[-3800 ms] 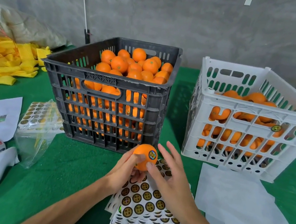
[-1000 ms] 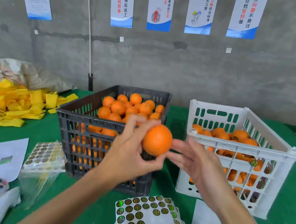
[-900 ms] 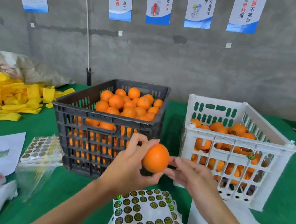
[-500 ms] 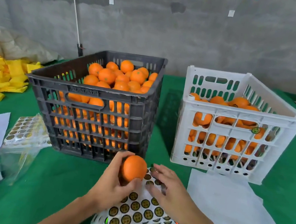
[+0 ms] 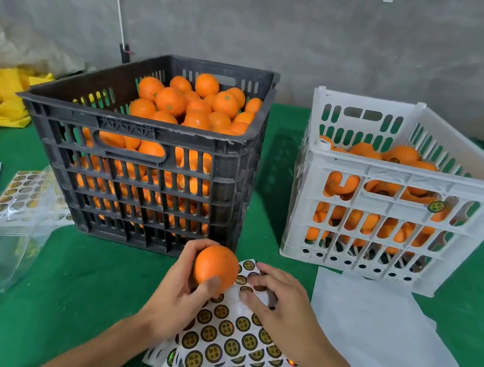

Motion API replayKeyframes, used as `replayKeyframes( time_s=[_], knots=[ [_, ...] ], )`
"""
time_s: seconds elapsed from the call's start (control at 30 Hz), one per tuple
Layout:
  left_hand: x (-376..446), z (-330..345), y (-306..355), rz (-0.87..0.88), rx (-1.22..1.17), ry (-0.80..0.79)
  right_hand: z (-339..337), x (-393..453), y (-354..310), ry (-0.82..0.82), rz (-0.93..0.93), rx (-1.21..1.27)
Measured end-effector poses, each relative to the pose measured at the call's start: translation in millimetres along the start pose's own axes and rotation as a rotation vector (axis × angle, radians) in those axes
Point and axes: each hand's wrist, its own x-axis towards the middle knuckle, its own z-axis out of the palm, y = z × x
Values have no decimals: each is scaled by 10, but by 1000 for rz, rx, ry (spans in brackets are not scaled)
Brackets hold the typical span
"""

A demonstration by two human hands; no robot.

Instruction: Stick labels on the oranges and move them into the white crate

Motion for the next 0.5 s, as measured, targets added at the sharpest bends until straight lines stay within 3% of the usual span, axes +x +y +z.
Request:
replayKeyframes(
  time_s=[0.33, 0.5],
  knots=[
    [2, -22, 40, -37, -5, -40, -119, 29, -87, -101, -99, -243],
    [-56, -4, 68, 16, 62, -72, -95, -35, -112, -35, -87, -119]
  ],
)
